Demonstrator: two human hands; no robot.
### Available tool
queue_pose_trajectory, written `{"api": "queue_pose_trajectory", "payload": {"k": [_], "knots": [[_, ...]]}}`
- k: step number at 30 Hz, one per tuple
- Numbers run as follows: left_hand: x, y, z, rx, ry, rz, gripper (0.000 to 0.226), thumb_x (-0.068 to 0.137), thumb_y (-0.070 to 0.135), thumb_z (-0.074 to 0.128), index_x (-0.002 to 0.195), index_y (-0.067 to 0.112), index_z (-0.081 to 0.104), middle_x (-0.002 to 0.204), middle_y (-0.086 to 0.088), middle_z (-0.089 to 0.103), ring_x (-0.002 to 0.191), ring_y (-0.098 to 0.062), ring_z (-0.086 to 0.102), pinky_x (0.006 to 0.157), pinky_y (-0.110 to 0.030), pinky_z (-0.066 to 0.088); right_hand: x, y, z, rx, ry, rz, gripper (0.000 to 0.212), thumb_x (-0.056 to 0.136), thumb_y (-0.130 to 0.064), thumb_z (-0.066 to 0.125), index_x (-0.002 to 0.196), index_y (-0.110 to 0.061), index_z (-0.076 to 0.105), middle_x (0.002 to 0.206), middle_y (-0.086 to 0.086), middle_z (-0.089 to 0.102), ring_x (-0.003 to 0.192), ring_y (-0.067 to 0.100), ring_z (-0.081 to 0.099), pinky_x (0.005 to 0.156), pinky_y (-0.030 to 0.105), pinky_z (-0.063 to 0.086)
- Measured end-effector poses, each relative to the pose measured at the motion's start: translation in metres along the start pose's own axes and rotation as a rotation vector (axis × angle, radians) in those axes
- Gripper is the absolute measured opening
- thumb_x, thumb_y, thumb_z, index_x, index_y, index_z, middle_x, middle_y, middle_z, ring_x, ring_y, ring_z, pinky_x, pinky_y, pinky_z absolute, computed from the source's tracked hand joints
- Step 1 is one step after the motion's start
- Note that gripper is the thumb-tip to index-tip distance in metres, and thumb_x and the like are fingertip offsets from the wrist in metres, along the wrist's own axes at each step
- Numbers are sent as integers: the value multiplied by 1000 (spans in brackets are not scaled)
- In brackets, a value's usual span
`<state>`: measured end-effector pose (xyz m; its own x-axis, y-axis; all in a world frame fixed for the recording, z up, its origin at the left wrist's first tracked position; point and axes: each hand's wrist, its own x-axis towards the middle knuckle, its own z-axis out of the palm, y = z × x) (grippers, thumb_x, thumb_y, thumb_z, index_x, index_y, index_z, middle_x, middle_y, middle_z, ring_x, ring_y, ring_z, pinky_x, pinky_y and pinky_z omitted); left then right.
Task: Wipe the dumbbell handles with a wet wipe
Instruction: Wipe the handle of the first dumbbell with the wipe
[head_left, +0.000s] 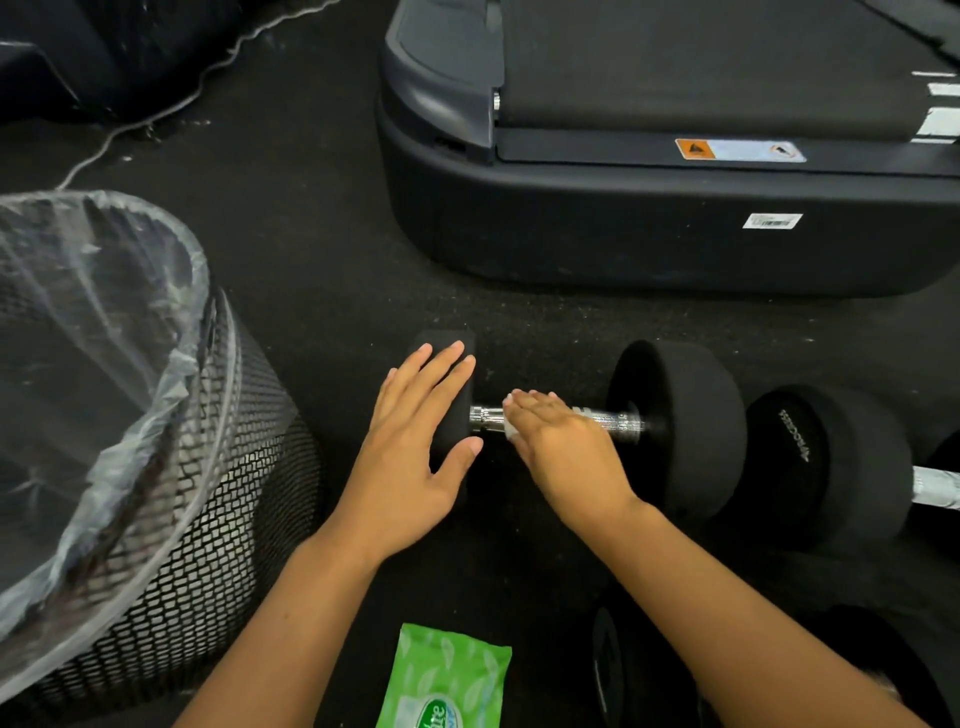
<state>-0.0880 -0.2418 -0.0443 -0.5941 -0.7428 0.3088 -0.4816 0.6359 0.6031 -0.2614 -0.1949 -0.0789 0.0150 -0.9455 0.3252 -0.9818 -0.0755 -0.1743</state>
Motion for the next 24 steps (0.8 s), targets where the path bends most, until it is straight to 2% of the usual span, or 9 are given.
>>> {"api": "queue_pose_trajectory", "payload": {"k": [4, 7, 8, 10, 12, 16, 19, 22, 24], "knots": [[3, 0, 1, -1, 14, -9, 65, 86, 30, 56, 144, 25, 29, 152, 15, 20, 142, -3, 4, 117, -39, 5, 3, -1, 0, 26, -15, 1, 51, 59, -3, 85, 106, -5, 68, 106, 10, 69, 98, 23, 67, 91, 32, 44], [2, -1, 1, -9, 6, -7, 64, 86, 33, 55, 144, 26, 29, 153, 15, 20, 142, -4, 5, 116, -39, 5, -2, 6, -13, 70, -108, 54, 49, 79, 2, 66, 125, -9, 57, 124, 8, 61, 116, 24, 56, 103, 28, 31], [1, -1, 1, -12, 8, -3, 63, 86, 35, 53, 144, 26, 29, 153, 15, 21, 142, -4, 5, 117, -39, 5, 0, 8, -18, 103, -159, 103, 44, 84, 1, 58, 126, -13, 55, 124, 7, 61, 116, 25, 55, 104, 30, 34], [0, -1, 1, -9, 13, 5, 63, 86, 39, 49, 144, 26, 29, 153, 15, 21, 142, -4, 5, 117, -38, 4, 16, 10, -25, 125, -254, 202, 26, 89, -7, 51, 111, -17, 62, 104, 6, 65, 100, 25, 59, 88, 34, 47], [0, 0, 1, -1, 14, 5, 63, 86, 38, 50, 144, 26, 29, 152, 15, 21, 142, -5, 6, 117, -38, 5, 35, 5, -29, 148, -349, 221, 13, 91, -13, 49, 94, -15, 62, 92, 9, 63, 91, 27, 59, 76, 36, 48], [1, 0, 1, -8, 18, 0, 62, 86, 37, 51, 144, 26, 29, 152, 16, 21, 142, -4, 5, 117, -37, 5, 31, -3, -28, 171, -359, 77, 20, 85, -5, 50, 97, -17, 60, 98, 6, 63, 89, 27, 60, 77, 41, 49], [0, -1, 0, -16, 13, 10, 63, 86, 41, 47, 144, 25, 30, 152, 15, 21, 142, -5, 6, 117, -36, 4, 29, 12, -35, 196, -379, 136, 18, 84, -7, 51, 91, -20, 61, 86, 3, 63, 81, 25, 60, 71, 38, 48], [0, -1, 1, -6, 9, 8, 62, 86, 41, 47, 144, 26, 29, 152, 15, 21, 142, -5, 6, 117, -38, 5, 48, 15, -34, 230, -430, 199, 11, 85, -11, 55, 83, -16, 64, 79, 3, 59, 82, 25, 60, 65, 31, 43], [1, 0, 1, -8, 15, 1, 63, 85, 41, 46, 143, 26, 29, 152, 16, 21, 142, -5, 6, 116, -38, 5, 44, 9, -30, 248, -425, 156, 18, 87, -11, 54, 97, -19, 67, 89, 6, 63, 88, 26, 61, 73, 35, 49]]}}
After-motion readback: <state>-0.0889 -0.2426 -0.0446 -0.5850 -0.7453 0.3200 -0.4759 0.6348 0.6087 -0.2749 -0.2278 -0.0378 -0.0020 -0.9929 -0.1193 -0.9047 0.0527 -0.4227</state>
